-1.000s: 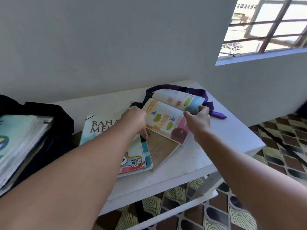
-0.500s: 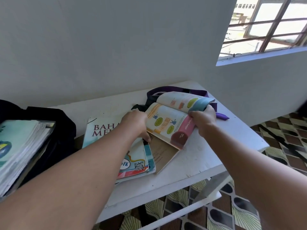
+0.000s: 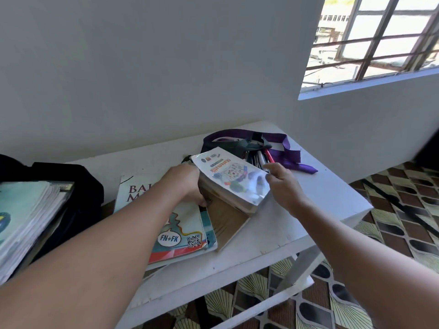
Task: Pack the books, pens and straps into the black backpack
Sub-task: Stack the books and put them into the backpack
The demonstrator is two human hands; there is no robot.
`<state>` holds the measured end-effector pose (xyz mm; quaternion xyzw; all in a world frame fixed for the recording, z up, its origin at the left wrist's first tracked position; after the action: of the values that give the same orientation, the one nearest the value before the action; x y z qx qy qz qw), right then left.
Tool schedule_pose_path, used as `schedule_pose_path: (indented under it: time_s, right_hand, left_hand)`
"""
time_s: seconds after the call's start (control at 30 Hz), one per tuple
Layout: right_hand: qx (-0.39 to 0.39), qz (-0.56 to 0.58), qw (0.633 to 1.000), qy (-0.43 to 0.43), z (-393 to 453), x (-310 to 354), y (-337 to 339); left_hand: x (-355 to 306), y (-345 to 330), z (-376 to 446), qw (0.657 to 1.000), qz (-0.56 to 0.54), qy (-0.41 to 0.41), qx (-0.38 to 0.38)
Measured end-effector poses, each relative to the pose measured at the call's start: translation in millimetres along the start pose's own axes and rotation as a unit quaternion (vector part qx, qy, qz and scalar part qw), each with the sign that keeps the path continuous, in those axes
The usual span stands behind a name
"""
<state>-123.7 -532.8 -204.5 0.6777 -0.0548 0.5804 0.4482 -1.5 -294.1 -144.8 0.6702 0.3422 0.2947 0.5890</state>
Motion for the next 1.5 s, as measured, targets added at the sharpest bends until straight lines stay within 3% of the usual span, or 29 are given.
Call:
schedule_pose_path:
  time_s: [0.17, 0.33, 0.4, 0.47, 0.53, 0.67, 0.77, 0.87, 0.93, 1.03, 1.1, 1.17, 1.23, 1.33, 1.4, 1.5]
  right_hand:
    - [0.003, -0.108, 0.992, -0.069, -8.0, 5.6, -4.9]
    - [0.018, 0.103, 0.988, -0.118, -16.4, 34.2, -4.5]
    - [-0.014, 0.132, 0.986, -0.097, -19.3, 53.8, 2.1]
    - [-0.06, 0.135, 0.988, -0.047, -23.3, 82.3, 11.3]
    - [-0.084, 0.13, 0.988, 0.02, -26.5, 116.5, 18.6]
    - [-0.06, 0.077, 0.971, 0.22, -40.7, 195.4, 13.4]
    - [-0.069, 0.062, 0.919, 0.383, -66.5, 239.9, 4.4]
    - [-0.113, 0.03, 0.885, 0.45, -76.9, 263.3, 2.1]
    - [-0.134, 0.028, 0.897, 0.42, -72.3, 268.0, 3.1]
    - [-0.114, 0.098, 0.958, 0.245, -51.6, 251.3, -3.2]
    - [0.019, 0.165, 0.979, 0.118, -44.9, 233.6, -38.8]
    - [0.201, 0.243, 0.949, 0.023, -56.0, 219.7, -93.0]
    - [0.295, 0.27, 0.916, -0.043, -73.7, 206.3, -126.5]
    - [0.326, 0.194, 0.923, -0.069, -90.5, 181.9, -150.4]
    - [0.327, 0.114, 0.937, -0.039, -96.2, 170.7, -158.3]
    - [0.291, 0.034, 0.956, 0.003, -94.6, 159.5, -166.8]
  left_hand:
    - [8.3, 0.2, -11.4, 1.0, -0.011, 0.0, 0.008]
    - [10.1, 1.3, -20.0, 1.0, -0.02, 0.006, 0.002]
    - [16.2, -0.1, -20.5, 0.991, -0.127, 0.04, 0.014]
    - [29.4, 5.4, -23.4, 0.968, -0.229, 0.096, -0.013]
    - [43.0, 22.5, -23.9, 0.959, -0.227, 0.122, -0.12]
    - [36.4, 74.0, -24.1, 0.934, -0.183, -0.001, -0.308]
    - [21.9, 110.2, -31.2, 0.92, -0.093, -0.114, -0.364]
    - [36.8, 141.8, -57.0, 0.893, -0.138, -0.138, -0.405]
    - [59.2, 153.8, -66.8, 0.891, -0.168, -0.09, -0.412]
    - [103.7, 153.4, -78.2, 0.875, -0.292, 0.021, -0.386]
    - [130.3, 136.2, -83.4, 0.809, -0.495, 0.086, -0.305]
    - [135.4, 103.8, -91.9, 0.733, -0.649, 0.124, -0.163]
    - [126.5, 70.3, -104.0, 0.706, -0.692, 0.141, -0.042]
    - [136.2, 19.1, -114.7, 0.742, -0.64, 0.198, 0.002]
    - [153.1, -6.6, -116.5, 0.794, -0.555, 0.244, -0.036]
    - [161.0, -20.4, -114.2, 0.877, -0.406, 0.245, -0.077]
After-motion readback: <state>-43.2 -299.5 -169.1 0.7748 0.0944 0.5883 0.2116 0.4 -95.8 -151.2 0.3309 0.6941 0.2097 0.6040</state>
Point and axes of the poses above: each hand's wrist, its own z-axis towards the middle knuckle, its own y-axis out of the back of the hand, x = y × z, the point moved 9 cm from there along z, towards the middle knuckle, and after that the axes turned 4 degrees about -x, right-handed, at the moved point
